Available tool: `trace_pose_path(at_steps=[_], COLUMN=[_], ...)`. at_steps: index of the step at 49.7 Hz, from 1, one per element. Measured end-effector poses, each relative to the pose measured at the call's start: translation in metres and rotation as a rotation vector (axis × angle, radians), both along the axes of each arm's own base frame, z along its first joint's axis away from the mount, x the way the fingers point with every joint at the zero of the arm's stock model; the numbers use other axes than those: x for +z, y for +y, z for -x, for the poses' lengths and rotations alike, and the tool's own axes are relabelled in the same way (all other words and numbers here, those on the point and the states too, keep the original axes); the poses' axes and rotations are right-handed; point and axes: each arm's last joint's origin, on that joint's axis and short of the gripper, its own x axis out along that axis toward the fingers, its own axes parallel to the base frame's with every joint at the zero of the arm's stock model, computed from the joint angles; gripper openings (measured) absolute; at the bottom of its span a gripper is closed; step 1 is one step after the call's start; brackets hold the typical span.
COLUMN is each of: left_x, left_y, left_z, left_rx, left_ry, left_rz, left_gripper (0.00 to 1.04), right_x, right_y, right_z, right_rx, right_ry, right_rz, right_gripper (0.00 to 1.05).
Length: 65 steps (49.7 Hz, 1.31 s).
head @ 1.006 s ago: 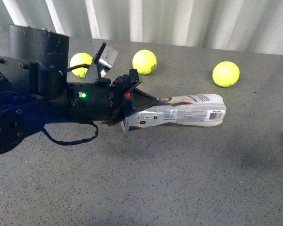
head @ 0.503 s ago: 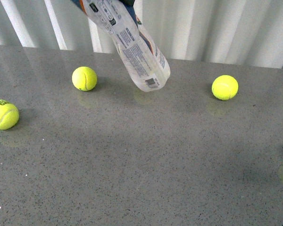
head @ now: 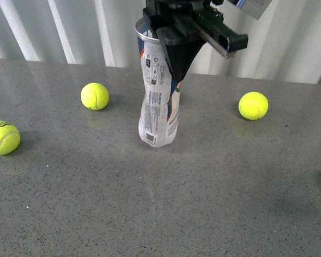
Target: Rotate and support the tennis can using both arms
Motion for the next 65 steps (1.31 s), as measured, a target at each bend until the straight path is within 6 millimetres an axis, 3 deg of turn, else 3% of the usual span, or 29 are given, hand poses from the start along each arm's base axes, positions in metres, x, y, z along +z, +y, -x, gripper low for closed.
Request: trace_pose_path(at_steps=[13,27,31,42,54,65], left_x=[-0.027,-0.036,-0.038,-0.041,-0.025,-0.01], left_y=[-0.002,-0.012,-0.013,-0.014,-0.011,0.0], left_z=[0.0,0.006,0.007,0.008,0.006,0.013], left_rx=[-0.001,-0.009,0.0,0.034,0.06,0.08], left_ry=[0.055,0.093,0.096,0.125,0.106,0.088], left_rz=[-0.033,0.018,0.023,0.05,0.094,0.121], left_gripper=[0.04,0.04,0.12,0.57,0.98,0.98], right_x=[0.0,0.0,0.0,0.0,0.0,0.0], right_y=[0.0,0.0,0.0,0.0,0.0,0.0], right_z=[0.0,0.0,0.0,0.0,0.0,0.0], right_rx=[0.0,0.0,0.0,0.0,0.0,0.0], right_ry=[0.0,0.0,0.0,0.0,0.0,0.0], right_rz=[0.0,0.0,0.0,0.0,0.0,0.0], right_gripper=[0.98,0.98,0.98,0.98,0.98,0.98])
